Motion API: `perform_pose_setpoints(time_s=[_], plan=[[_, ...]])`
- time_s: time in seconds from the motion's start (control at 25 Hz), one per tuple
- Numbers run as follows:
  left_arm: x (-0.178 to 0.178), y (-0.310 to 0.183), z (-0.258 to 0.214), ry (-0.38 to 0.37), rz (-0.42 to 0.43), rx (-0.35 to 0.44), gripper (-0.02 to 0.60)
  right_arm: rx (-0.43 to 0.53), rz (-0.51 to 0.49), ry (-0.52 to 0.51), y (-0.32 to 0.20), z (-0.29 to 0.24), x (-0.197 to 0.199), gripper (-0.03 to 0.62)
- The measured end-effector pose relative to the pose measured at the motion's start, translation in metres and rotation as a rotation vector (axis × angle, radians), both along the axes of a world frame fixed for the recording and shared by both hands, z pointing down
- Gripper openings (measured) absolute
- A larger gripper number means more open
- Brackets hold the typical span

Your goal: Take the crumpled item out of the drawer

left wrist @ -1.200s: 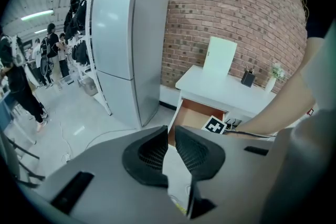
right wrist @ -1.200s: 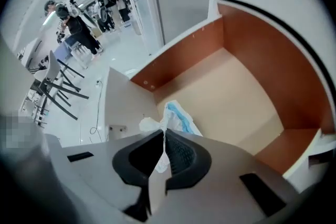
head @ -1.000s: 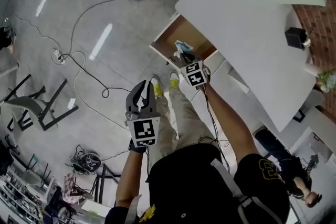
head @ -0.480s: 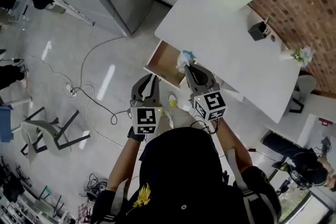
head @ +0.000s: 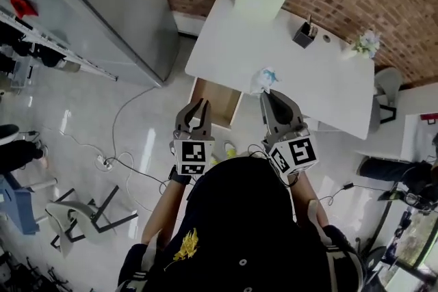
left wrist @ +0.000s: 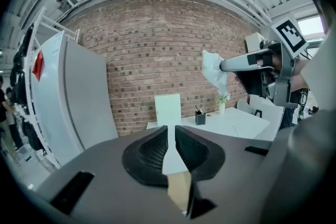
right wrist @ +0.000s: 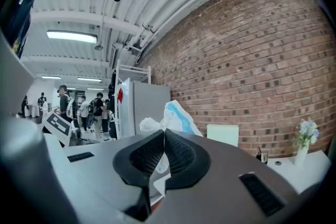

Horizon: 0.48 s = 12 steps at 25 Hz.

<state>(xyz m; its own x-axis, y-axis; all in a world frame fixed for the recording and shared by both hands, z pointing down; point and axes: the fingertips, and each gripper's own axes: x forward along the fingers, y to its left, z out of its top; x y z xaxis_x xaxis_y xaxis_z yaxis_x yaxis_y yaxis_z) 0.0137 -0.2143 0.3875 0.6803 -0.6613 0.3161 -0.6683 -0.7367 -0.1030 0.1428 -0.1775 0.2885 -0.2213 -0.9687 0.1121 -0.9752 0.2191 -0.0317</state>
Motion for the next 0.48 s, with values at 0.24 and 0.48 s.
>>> perform_pose_setpoints(time_s=[0.24, 0.48], plan=[[0.014, -0.008, -0.018, 0.013, 0.04, 0.042, 0.057, 0.03, 0.07, -0.01, 0.015, -0.009, 0.016, 0.028], [0.034, -0.006, -0.03, 0.025, 0.076, 0.061, 0.057, 0.033, 0.106, 0.021, 0.02, -0.014, 0.035, 0.028]])
